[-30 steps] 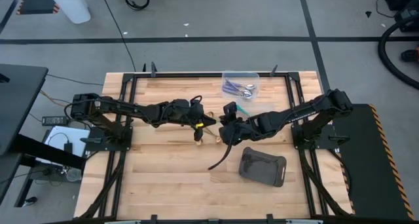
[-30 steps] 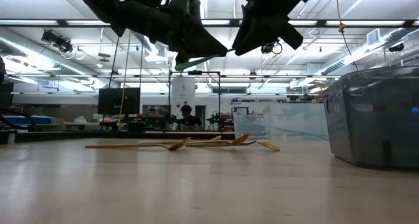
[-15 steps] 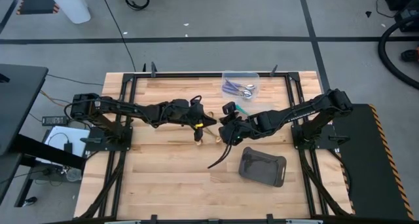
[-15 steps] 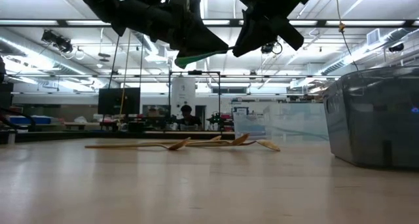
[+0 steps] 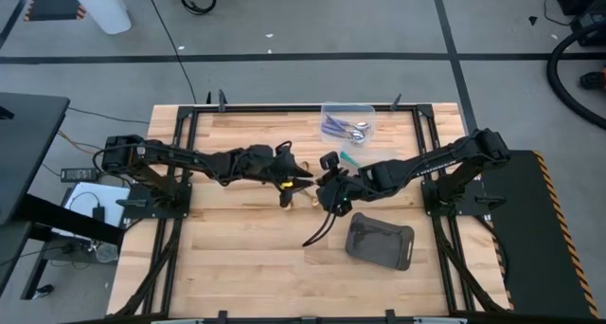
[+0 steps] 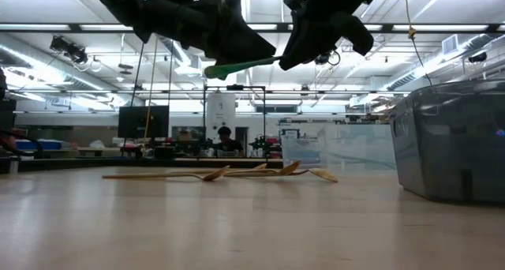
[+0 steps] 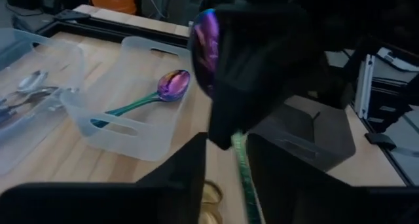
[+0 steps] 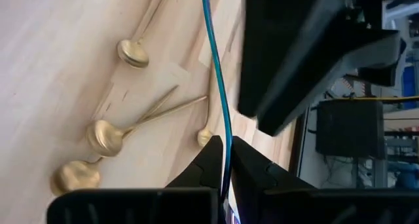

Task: Sort silverware by color (type)
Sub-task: Put the blue spoon into the bottom transparent bin

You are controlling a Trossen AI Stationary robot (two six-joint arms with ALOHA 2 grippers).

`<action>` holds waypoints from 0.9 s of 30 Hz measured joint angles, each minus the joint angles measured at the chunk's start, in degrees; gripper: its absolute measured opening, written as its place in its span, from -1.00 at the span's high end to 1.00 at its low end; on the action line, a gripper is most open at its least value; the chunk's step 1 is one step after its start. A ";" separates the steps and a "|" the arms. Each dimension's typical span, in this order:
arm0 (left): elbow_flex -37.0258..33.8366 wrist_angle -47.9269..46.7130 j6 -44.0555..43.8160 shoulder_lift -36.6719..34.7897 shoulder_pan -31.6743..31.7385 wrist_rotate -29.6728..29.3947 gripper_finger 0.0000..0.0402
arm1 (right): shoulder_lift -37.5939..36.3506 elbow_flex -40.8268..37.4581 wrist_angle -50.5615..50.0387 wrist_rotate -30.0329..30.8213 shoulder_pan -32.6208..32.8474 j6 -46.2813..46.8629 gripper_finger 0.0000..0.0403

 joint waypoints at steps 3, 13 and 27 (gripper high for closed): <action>-0.02 -0.94 0.26 -0.62 0.29 0.24 0.23 | 0.00 0.00 -0.73 0.00 -0.02 1.70 0.87; -0.04 -14.82 3.06 -13.17 2.07 0.07 0.08 | 0.00 0.00 -10.27 -0.11 -1.85 12.01 0.87; -5.75 -11.52 14.67 -15.30 -0.91 -1.10 0.10 | -4.59 0.00 -27.49 -0.79 -9.92 44.65 0.86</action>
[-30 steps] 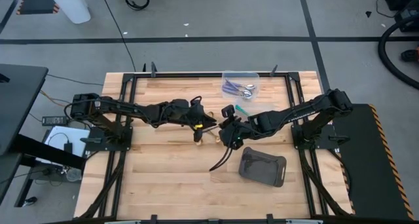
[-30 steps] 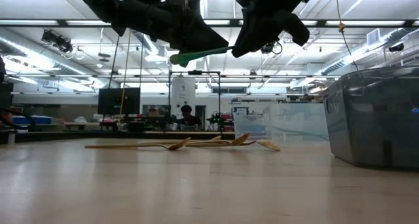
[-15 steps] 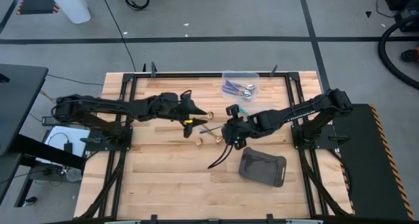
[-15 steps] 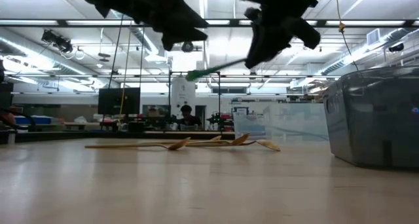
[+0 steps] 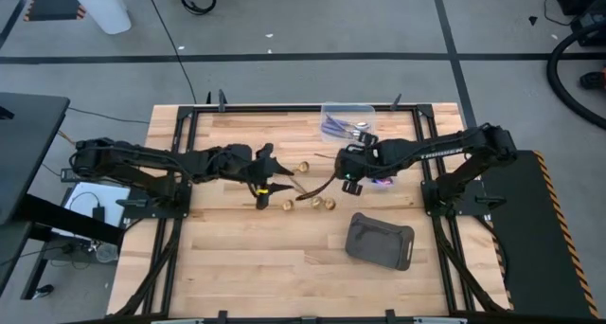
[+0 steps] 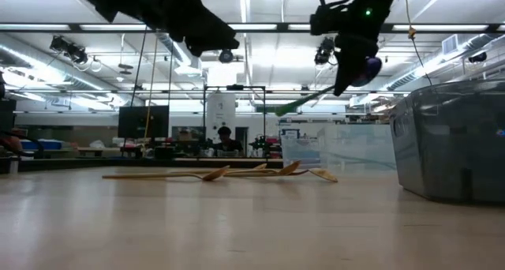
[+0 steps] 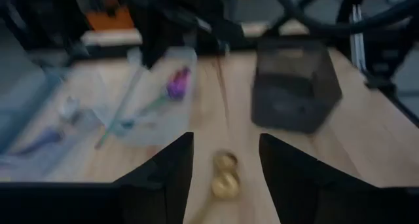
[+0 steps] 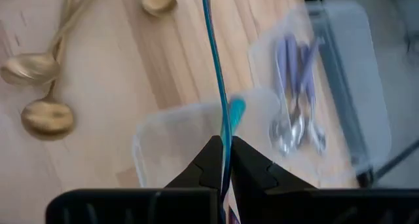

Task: Sort silverware by color (type)
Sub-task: Put the blue spoon into the bottom transparent bin

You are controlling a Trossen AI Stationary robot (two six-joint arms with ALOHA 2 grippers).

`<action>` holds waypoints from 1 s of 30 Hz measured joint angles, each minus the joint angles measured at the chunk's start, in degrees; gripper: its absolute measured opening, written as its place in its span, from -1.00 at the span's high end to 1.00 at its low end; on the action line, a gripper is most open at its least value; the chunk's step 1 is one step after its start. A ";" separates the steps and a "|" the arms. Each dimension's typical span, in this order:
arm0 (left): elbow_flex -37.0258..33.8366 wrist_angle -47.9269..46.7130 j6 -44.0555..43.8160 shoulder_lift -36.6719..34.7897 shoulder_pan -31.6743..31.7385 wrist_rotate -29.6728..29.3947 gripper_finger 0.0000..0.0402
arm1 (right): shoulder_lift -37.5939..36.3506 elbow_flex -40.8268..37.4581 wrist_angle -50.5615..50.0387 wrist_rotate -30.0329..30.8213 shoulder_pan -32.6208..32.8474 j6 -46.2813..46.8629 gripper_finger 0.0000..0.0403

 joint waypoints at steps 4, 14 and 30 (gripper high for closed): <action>-5.00 12.34 0.31 -0.02 1.13 -0.06 0.10 | -2.62 0.00 -5.03 -0.22 -0.18 5.58 0.86; -6.47 18.52 -4.60 -0.72 0.83 1.24 0.10 | -10.94 -7.09 -7.07 -0.46 -1.53 13.85 0.86; -6.55 21.08 -8.68 -0.98 -1.17 1.99 0.10 | -16.14 -26.56 14.21 -6.27 -8.53 26.06 0.86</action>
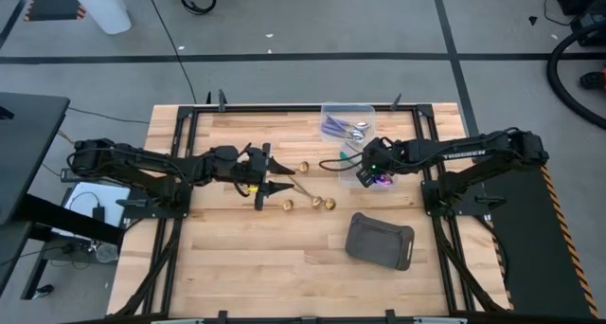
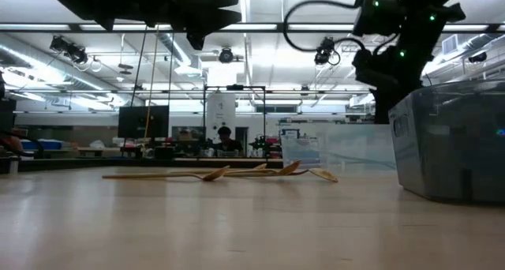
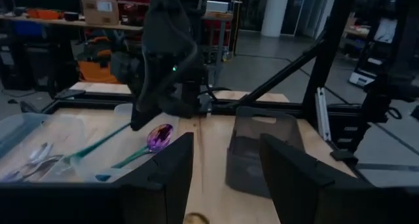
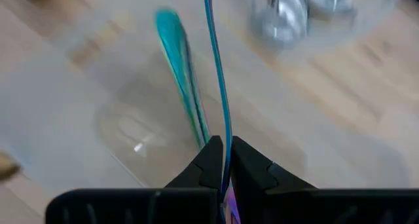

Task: Sort silverware by color (type)
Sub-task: Put the blue spoon into the bottom transparent bin

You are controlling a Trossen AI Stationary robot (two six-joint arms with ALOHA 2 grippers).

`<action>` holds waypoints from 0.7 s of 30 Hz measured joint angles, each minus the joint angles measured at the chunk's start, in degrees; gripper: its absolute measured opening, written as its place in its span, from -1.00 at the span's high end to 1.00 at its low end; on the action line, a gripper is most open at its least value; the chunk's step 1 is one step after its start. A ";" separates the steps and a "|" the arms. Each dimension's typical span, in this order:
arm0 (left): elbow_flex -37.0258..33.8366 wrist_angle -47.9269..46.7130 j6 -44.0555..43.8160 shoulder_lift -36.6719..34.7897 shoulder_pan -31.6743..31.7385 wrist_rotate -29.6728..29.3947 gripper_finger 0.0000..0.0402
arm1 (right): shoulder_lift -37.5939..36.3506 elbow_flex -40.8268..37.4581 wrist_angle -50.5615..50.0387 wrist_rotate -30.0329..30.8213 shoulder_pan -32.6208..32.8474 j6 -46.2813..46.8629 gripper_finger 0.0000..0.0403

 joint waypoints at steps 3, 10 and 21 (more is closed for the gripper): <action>0.01 0.24 -0.12 0.00 0.00 1.19 0.10 | 0.04 -0.71 2.12 -0.48 -0.31 1.95 0.86; 0.02 -1.71 -0.90 0.00 0.00 1.36 0.10 | 0.06 -3.41 4.30 -2.35 -0.69 2.73 0.82; 0.02 -3.24 -1.70 0.02 0.00 1.38 0.10 | 0.08 -4.20 5.18 -5.10 -0.70 1.21 0.72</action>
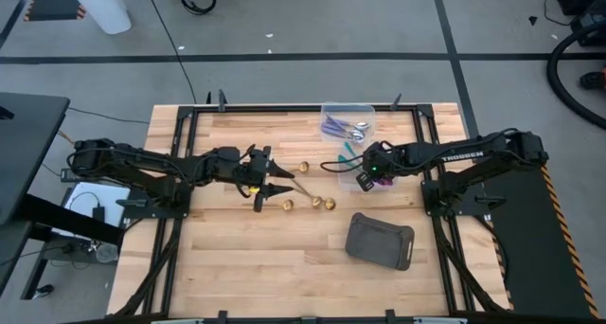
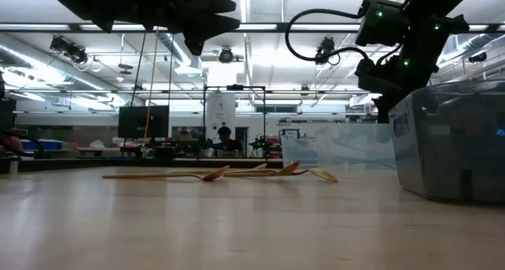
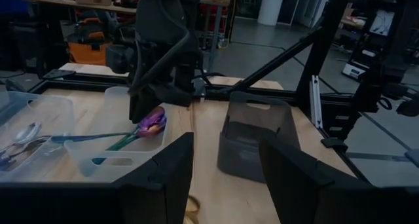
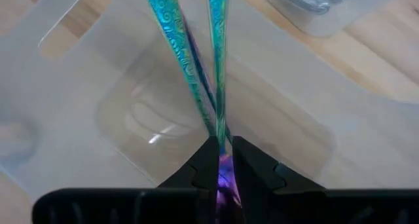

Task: Sort silverware by color (type)
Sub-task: Put the blue spoon into the bottom transparent bin

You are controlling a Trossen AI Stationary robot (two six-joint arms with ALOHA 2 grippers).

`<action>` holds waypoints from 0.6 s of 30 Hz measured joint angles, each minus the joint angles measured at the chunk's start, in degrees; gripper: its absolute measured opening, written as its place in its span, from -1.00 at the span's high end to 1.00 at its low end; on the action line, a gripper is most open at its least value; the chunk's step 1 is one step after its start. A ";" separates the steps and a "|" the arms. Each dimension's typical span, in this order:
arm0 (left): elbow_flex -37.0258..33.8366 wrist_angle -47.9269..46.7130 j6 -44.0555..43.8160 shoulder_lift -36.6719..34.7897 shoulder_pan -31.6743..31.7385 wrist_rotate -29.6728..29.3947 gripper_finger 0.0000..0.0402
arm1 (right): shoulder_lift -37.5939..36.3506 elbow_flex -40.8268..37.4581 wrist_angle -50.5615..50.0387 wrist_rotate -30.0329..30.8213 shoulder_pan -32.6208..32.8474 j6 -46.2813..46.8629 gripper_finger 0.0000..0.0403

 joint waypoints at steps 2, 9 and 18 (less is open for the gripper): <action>0.00 -0.01 -0.05 0.00 0.00 0.02 0.10 | 0.00 0.00 0.00 -0.07 0.00 -0.90 0.72; 0.00 0.02 -0.28 0.00 0.00 0.01 0.10 | 0.00 0.00 2.11 1.55 0.00 -4.65 0.71; 0.04 1.75 -2.21 0.00 0.00 0.00 0.10 | 4.23 0.09 10.32 4.04 -1.82 -8.85 0.57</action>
